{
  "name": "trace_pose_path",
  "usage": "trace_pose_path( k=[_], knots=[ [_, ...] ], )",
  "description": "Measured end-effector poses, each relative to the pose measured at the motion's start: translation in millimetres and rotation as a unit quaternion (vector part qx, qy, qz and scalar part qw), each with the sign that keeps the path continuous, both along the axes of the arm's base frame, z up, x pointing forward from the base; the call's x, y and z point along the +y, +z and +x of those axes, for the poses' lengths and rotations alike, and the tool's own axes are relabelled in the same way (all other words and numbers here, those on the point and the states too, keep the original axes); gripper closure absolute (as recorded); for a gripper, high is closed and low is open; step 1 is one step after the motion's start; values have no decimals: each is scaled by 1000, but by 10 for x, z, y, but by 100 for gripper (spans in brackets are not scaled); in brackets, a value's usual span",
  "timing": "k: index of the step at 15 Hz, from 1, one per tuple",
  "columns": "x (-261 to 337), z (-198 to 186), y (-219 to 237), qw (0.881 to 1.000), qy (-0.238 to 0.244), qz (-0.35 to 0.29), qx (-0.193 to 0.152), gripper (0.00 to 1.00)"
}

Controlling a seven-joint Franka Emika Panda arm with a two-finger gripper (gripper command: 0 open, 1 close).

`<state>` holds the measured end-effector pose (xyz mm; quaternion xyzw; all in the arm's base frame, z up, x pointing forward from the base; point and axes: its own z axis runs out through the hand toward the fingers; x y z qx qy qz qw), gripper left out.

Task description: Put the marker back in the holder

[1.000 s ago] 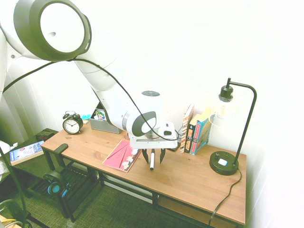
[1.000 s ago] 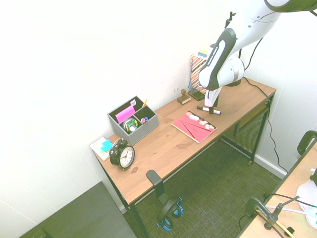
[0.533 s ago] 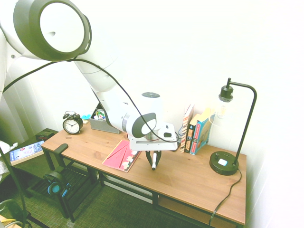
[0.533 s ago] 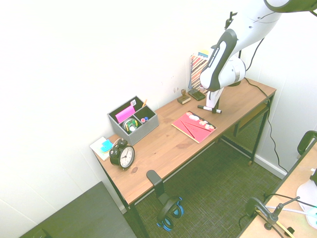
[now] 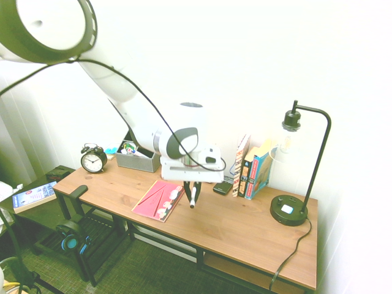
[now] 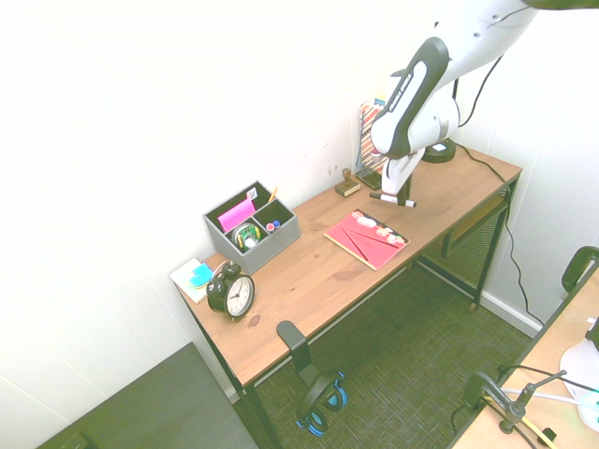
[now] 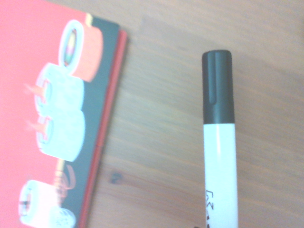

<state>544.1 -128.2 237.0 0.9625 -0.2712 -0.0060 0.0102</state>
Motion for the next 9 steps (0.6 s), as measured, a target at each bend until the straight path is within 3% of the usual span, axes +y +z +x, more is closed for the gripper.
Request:
trace_pose_path(
  k=[5,9],
  knots=[
    [1087,101,1107,989,-100,51,99,100],
    [1624,539,1396,963,-187,98,169,100]
  ],
)
